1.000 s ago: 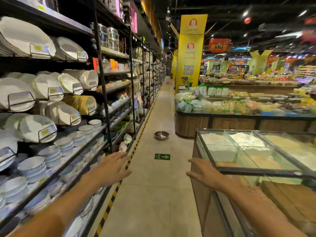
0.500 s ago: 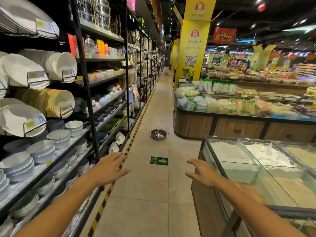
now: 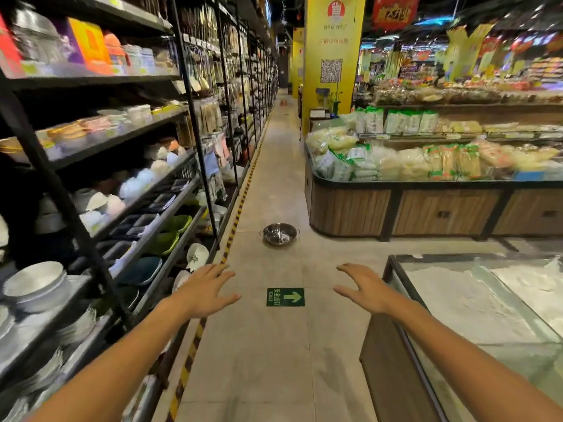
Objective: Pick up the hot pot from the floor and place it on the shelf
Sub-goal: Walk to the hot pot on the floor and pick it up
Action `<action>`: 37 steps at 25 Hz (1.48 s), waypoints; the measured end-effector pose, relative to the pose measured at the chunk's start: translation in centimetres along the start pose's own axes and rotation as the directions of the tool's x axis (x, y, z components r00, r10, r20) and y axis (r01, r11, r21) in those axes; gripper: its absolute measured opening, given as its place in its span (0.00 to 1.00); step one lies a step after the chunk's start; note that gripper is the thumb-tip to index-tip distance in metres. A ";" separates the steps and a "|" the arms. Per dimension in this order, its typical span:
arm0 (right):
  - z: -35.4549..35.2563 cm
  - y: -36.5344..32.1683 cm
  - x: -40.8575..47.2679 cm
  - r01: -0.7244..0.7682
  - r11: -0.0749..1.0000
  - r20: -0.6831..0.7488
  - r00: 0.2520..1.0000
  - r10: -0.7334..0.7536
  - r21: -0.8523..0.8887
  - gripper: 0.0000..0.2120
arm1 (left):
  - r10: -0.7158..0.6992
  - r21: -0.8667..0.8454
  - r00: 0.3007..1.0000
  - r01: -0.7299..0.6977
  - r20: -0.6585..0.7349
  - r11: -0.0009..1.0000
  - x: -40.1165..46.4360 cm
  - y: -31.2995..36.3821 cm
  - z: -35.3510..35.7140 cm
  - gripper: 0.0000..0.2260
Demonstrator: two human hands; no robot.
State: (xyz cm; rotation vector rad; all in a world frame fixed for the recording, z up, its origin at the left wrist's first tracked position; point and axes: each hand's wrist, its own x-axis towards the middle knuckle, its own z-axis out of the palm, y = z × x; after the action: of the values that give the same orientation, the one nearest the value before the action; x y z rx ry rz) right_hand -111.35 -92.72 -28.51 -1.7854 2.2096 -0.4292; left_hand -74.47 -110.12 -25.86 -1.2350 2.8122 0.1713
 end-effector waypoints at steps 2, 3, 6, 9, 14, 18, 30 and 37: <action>-1.2 2.1 7.7 -0.005 1.000 0.016 1.000 0.005 0.001 0.35 | -0.011 0.004 1.000 0.011 0.013 1.000 7.4 -1.4 -1.2 0.38; -1.6 3.0 11.7 -0.010 1.000 0.024 1.000 0.010 0.005 0.35 | -0.016 0.003 1.000 0.016 0.027 1.000 11.0 -2.3 -1.6 0.38; -2.5 4.3 22.1 -0.012 1.000 0.059 0.998 0.013 -0.008 0.34 | -0.045 -0.006 0.999 0.046 0.027 0.999 19.2 -5.2 -2.5 0.36; -2.0 5.5 32.7 -0.027 1.000 0.083 0.996 0.027 0.008 0.33 | -0.064 -0.024 0.998 0.064 0.013 0.998 28.3 -9.3 -2.5 0.35; 0.4 7.0 50.0 -0.050 0.998 0.136 0.990 0.045 0.034 0.34 | -0.050 -0.089 0.989 0.062 0.136 0.994 45.4 -17.7 -0.7 0.37; 1.5 8.1 61.8 -0.125 0.992 0.178 0.977 0.117 0.035 0.35 | -0.011 -0.122 0.989 0.028 0.145 0.992 58.4 -23.4 -1.1 0.37; 4.4 23.3 95.0 -0.265 0.953 0.256 0.940 0.223 0.144 0.32 | 0.001 -0.060 0.961 0.017 0.278 0.998 95.9 -32.0 4.4 0.33; 3.6 31.2 117.4 -0.306 0.939 0.384 0.895 0.227 0.158 0.32 | -0.154 -0.144 0.937 0.207 0.313 0.968 113.9 -35.2 5.8 0.33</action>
State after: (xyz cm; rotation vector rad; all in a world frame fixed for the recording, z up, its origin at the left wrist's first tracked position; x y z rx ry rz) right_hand -162.12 -201.61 -46.54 -1.3006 2.0196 -0.2430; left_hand -125.42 -216.14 -46.17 -1.3632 2.4520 0.5561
